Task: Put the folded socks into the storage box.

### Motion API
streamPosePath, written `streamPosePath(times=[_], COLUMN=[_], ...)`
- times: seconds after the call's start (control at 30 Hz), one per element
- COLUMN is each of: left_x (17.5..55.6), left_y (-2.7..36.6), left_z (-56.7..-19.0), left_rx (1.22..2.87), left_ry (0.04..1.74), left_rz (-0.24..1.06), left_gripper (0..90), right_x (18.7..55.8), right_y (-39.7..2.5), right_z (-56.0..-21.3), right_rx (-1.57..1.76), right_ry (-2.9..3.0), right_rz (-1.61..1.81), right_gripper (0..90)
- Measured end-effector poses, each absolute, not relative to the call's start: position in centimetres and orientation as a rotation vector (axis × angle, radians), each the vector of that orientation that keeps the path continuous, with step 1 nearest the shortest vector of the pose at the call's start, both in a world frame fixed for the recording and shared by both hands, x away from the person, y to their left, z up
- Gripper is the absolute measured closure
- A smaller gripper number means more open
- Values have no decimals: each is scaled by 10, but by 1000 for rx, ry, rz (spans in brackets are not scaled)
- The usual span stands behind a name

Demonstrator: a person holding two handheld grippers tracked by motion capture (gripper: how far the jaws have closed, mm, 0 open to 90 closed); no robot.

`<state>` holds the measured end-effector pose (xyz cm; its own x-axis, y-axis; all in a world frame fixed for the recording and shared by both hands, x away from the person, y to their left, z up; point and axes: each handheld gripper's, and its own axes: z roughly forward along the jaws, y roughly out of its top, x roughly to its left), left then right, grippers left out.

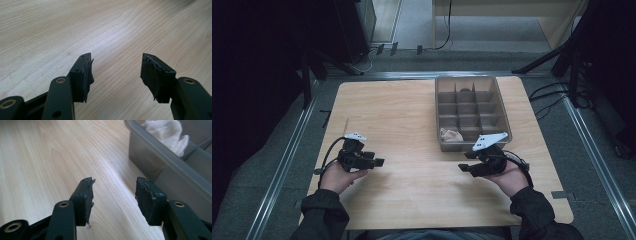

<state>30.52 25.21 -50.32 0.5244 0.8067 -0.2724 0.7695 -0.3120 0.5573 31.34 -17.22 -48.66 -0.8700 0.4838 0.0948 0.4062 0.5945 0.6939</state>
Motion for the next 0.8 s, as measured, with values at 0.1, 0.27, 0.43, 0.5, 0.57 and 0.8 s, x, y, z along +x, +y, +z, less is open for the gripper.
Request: streamPosePath(times=[0.1,0.27,0.43,0.5,0.57,0.8], left_x=[306,307,307,307,308,308], left_y=[251,249,250,250,250,250], left_z=[-504,-506,-506,-506,-507,-507], left_rx=[2121,2131,2136,2134,2136,2136], left_ry=[1273,1274,1276,1277,1277,1280], left_rz=[76,67,66,66,64,57], left_gripper=[413,412,411,411,410,408], right_x=[313,314,318,318,318,318], right_y=[-171,-169,-169,-170,-170,-168], right_z=[-488,-490,-493,-493,-493,-493], right_rx=[745,743,751,756,764,751], right_ry=[2721,2730,2736,2733,2733,2737], right_rz=[1131,1128,1126,1125,1124,1125], right_gripper=[470,456,453,451,448,442])
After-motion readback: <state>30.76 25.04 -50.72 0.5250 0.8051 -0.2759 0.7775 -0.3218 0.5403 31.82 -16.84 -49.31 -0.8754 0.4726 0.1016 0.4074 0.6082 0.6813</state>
